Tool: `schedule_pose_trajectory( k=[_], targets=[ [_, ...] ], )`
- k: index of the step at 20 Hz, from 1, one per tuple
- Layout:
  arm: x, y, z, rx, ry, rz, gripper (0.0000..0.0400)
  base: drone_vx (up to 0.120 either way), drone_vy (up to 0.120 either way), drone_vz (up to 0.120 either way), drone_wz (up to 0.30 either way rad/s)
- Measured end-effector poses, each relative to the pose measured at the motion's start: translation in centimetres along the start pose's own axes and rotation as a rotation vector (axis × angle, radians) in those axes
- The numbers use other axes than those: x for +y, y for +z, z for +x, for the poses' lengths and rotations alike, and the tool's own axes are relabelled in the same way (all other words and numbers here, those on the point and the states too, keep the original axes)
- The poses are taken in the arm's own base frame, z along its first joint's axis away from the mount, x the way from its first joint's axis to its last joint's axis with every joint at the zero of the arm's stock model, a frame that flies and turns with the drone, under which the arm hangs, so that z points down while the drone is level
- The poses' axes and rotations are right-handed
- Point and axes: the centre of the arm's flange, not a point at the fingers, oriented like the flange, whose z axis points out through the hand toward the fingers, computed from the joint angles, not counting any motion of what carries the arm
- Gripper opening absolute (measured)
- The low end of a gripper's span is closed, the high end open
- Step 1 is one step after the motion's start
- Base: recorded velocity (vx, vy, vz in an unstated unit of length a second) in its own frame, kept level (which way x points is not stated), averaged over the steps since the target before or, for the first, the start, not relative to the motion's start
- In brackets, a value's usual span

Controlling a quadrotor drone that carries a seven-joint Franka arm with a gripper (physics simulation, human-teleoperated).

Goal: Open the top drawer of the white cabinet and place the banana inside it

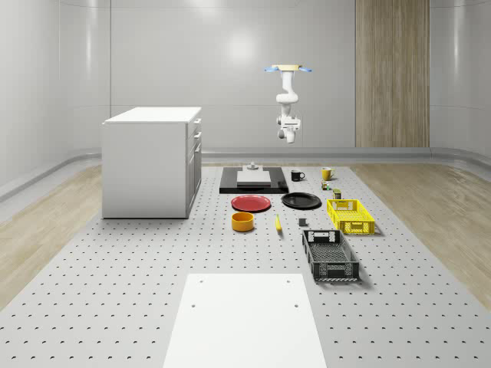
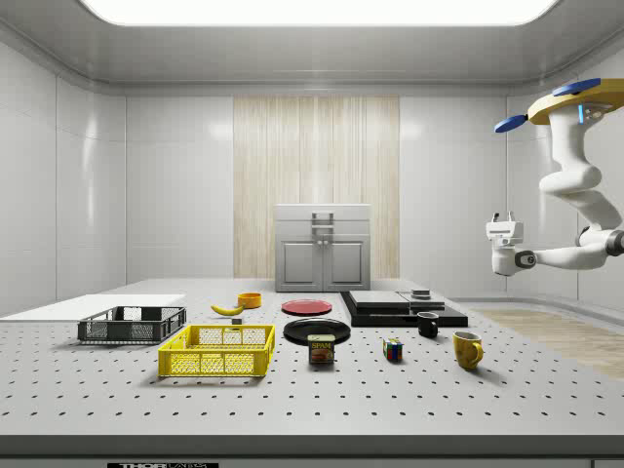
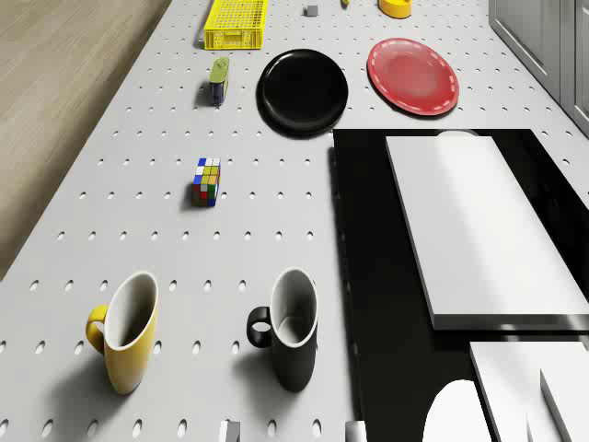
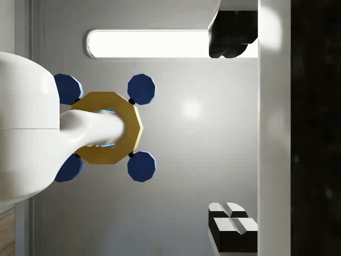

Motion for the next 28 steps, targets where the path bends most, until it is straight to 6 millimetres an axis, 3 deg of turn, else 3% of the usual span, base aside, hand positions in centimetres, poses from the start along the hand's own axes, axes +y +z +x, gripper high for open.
schedule_pose_trajectory(
  k=[9,13,28],
  targets=[
    [0.2,-6.1,-0.2,0.005,0.000,0.005,0.0400,0.000,-0.004,0.000,0.000],
    [0.1,-7.8,-0.1,0.007,0.000,0.007,0.0400,0.060,-0.120,0.000,0.000],
    [0.0,-9.3,0.0,0.016,0.000,0.015,0.0400,0.120,-0.120,0.000,0.000]
  ],
)
